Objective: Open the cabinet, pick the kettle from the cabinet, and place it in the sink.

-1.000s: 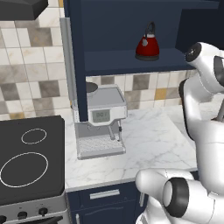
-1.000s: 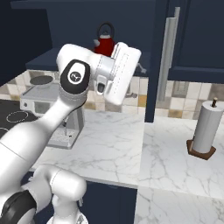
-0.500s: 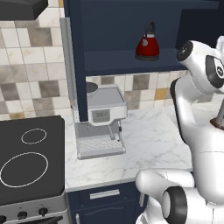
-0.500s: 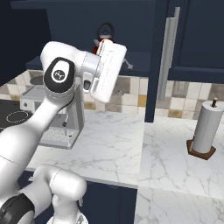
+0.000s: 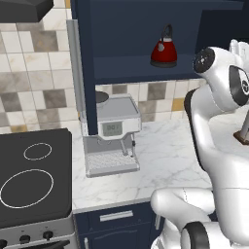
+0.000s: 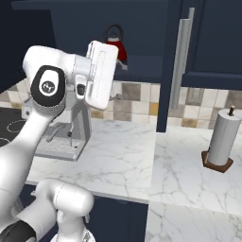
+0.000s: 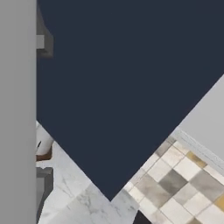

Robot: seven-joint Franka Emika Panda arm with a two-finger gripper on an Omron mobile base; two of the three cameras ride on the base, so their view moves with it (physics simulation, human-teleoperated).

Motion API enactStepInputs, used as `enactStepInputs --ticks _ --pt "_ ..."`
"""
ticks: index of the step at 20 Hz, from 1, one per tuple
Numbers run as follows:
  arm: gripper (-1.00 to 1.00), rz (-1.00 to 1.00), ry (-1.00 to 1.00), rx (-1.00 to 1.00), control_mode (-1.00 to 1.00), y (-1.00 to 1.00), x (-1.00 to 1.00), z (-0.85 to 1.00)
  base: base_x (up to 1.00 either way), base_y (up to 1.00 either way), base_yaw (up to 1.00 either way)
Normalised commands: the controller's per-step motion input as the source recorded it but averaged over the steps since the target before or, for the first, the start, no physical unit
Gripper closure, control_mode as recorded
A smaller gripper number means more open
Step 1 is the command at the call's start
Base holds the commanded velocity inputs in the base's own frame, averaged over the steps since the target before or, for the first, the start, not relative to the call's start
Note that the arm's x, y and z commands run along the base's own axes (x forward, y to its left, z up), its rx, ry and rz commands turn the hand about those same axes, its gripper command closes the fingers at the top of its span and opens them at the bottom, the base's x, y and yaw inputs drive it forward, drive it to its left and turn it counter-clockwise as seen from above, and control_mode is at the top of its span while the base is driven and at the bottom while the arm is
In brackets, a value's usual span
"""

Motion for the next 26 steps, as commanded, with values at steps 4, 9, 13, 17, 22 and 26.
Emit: enactStepInputs --ticks 4,9,13,17,22,26 --pt "-1.00 0.26 0.17 -0.12 -1.00 0.27 -0.16 0.09 0.00 0.00 0.00" --pt "-1.00 0.28 0.18 -0.09 -1.00 0.32 -0.13 0.12 0.00 0.00 0.00" --pt "-1.00 0.29 0.17 -0.08 -1.00 0.39 -0.02 0.13 0.00 0.00 0.00" --pt "-1.00 0.28 0.20 -0.05 -1.00 0.37 0.00 0.13 0.00 0.00 0.00" --pt "-1.00 0.28 0.20 -0.06 -1.00 0.35 0.00 0.10 0.00 0.00 0.00" --pt "-1.00 0.20 0.18 -0.08 -1.00 0.29 0.04 0.12 0.00 0.00 0.00"
